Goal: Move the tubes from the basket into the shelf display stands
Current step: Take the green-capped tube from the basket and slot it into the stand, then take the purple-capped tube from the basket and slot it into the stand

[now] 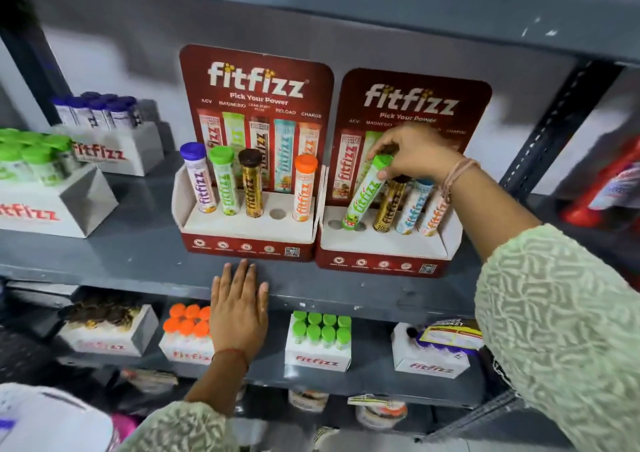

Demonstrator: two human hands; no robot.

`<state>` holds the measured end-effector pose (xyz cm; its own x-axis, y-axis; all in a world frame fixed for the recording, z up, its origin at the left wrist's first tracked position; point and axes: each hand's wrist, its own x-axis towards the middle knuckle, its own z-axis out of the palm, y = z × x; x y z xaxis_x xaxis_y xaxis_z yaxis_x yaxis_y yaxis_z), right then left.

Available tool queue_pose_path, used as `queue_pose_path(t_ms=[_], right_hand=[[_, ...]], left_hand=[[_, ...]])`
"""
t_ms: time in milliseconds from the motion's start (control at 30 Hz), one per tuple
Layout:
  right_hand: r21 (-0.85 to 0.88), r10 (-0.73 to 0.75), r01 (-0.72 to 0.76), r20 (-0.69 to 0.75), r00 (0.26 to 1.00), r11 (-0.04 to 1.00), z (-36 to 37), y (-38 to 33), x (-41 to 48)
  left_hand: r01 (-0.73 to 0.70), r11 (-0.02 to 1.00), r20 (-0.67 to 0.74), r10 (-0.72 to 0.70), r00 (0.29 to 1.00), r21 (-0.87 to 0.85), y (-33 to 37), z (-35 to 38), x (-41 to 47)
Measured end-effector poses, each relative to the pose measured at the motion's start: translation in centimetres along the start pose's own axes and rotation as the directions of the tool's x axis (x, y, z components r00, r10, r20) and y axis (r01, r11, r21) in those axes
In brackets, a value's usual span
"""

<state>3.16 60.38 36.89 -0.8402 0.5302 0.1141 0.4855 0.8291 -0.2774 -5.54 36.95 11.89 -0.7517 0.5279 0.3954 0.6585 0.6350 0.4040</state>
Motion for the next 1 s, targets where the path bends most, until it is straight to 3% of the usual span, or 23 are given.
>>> queue_pose_path(t_ms=[200,600,667,733,800,867,1000], right_hand=[[-0.086,-0.052,0.054,0.024,0.998,0.995,-0.1,-0.3,-0.5],[-0.145,-0.096,0.117,0.144,0.985,0.983,1.2,-0.4,-0.3],[-0.134,-0.160,0.161,0.016,0.987,0.978,2.0,-1.5,-1.4],[-0.092,-0.330,0.317,-0.273,0.903,0.944,4.3,-4.1,-2.8],[0.012,-0.483,0.533,-0.405,0.776,0.846,8.8,-7.8,-4.3],[0.091,-0.620,0.689,-0.363,0.695,0.719,14.9,-11.7,-6.1],[0.250,-0.790,0.794,-0.142,0.597,0.555,25.7,-19.4,-8.5]], left_hand=[[-0.015,1.000,0.058,0.014,0.998,0.017,-0.3,-0.2,0.0],[-0.043,0.999,0.039,0.044,0.998,-0.012,-0.2,-0.3,0.0],[-0.045,0.997,0.006,0.046,0.999,-0.060,-0.8,-0.7,-0.2],[-0.006,0.996,-0.047,0.002,0.999,-0.088,-2.3,-1.7,-1.0],[0.067,0.995,-0.082,-0.072,0.994,-0.072,-5.2,-2.7,-3.3],[0.195,0.980,-0.103,-0.197,0.975,-0.030,-9.1,-3.7,-6.8],[0.499,0.864,-0.109,-0.490,0.865,0.072,-15.9,-5.6,-15.6]])
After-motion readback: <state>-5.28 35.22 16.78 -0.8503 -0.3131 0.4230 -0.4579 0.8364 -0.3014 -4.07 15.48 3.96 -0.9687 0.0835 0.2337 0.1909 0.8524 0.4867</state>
